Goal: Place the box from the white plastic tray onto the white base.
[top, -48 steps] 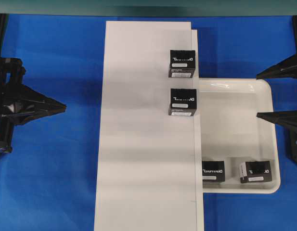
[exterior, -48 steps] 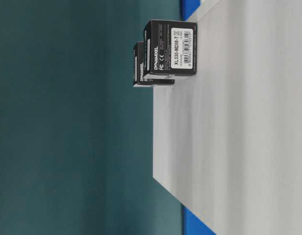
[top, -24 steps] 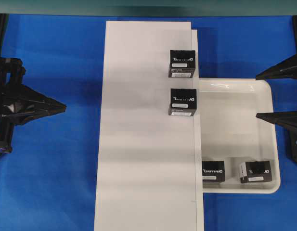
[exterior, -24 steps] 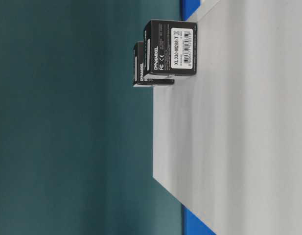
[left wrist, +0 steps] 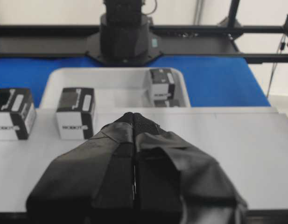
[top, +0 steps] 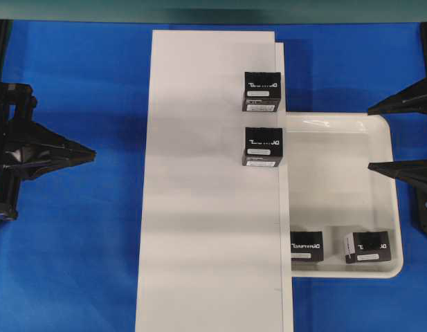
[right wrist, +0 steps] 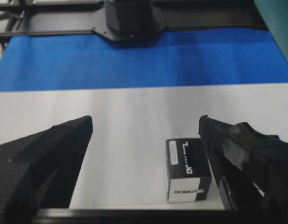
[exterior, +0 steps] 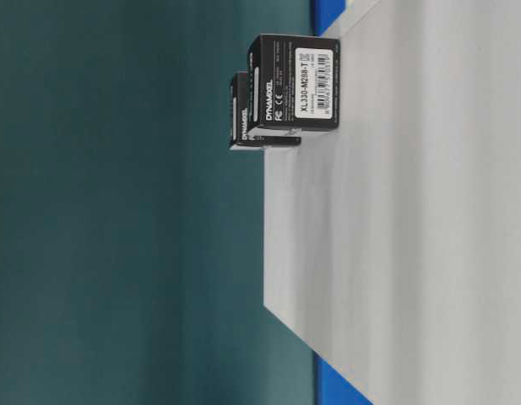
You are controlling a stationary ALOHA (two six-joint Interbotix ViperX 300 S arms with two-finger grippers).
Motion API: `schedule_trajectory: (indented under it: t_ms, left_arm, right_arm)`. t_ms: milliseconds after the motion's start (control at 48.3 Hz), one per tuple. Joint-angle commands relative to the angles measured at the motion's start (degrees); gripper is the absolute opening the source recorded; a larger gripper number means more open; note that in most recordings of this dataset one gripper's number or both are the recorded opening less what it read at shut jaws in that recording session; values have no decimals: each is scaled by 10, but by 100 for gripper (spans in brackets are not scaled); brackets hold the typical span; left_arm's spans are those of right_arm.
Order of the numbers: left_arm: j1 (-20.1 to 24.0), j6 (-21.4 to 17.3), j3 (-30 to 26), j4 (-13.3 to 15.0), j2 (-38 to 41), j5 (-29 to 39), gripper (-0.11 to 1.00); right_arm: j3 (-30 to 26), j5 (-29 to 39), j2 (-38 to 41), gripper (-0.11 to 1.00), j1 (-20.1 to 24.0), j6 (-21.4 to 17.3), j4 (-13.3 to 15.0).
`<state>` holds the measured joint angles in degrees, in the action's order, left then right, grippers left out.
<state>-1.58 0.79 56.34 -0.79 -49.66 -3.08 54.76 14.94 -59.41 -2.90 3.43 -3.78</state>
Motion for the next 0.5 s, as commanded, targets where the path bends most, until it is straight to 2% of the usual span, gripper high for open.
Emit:
schedule_trajectory:
  t_ms: [0, 476]
  left_arm:
    - [-1, 0, -11, -1, 2, -3, -7]
    - [-1, 0, -8, -1, 3, -1, -7]
  right_arm:
    - [-4, -3, 4, 98, 1, -1, -2]
    - [-3, 0, 4, 97, 1, 1, -1]
